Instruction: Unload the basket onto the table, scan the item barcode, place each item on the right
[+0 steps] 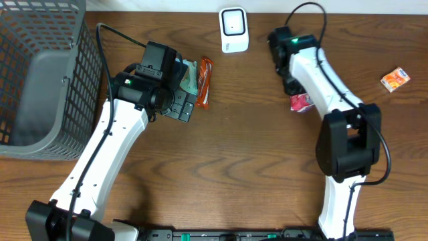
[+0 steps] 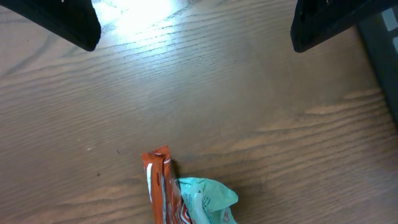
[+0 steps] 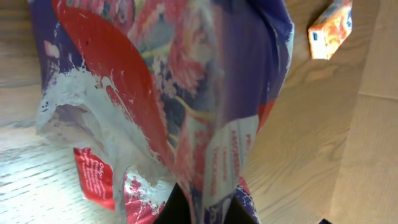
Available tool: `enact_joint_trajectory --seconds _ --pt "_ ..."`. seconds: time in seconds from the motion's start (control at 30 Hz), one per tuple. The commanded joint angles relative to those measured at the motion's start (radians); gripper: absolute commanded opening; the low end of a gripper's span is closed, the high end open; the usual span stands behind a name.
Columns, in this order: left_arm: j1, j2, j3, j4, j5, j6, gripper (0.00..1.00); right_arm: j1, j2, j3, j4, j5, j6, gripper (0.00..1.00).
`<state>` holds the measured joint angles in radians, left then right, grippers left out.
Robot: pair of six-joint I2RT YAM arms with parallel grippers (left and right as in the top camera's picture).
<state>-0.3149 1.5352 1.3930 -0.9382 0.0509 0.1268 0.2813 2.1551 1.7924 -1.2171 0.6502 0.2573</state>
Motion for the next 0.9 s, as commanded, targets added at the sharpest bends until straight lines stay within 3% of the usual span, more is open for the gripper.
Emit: enact_joint_trajectory --seconds 0.0,0.07,0.1,0.4,0.43,0.87 --pt "0.003 0.002 0.011 -0.003 0.006 -0.013 0.98 0.047 -0.021 -0.027 0.01 0.056 0.065 0.11" --pt "0.003 0.002 0.011 -0.003 0.006 -0.013 0.98 0.072 -0.021 -0.028 0.013 0.008 0.064 0.32" --pt "0.003 0.002 0.011 -0.003 0.006 -0.013 0.98 0.082 -0.021 -0.028 0.018 -0.023 0.064 0.38" --pt "0.003 0.002 0.011 -0.003 0.006 -0.013 0.98 0.132 -0.021 0.002 0.106 -0.405 0.064 0.72" --pt "0.003 0.002 0.011 -0.003 0.006 -0.013 0.98 0.129 -0.021 0.016 0.101 -0.426 0.063 0.99" --pt "0.003 0.002 0.011 -0.003 0.006 -0.013 0.98 0.072 -0.022 0.325 -0.098 -0.545 0.021 0.99"
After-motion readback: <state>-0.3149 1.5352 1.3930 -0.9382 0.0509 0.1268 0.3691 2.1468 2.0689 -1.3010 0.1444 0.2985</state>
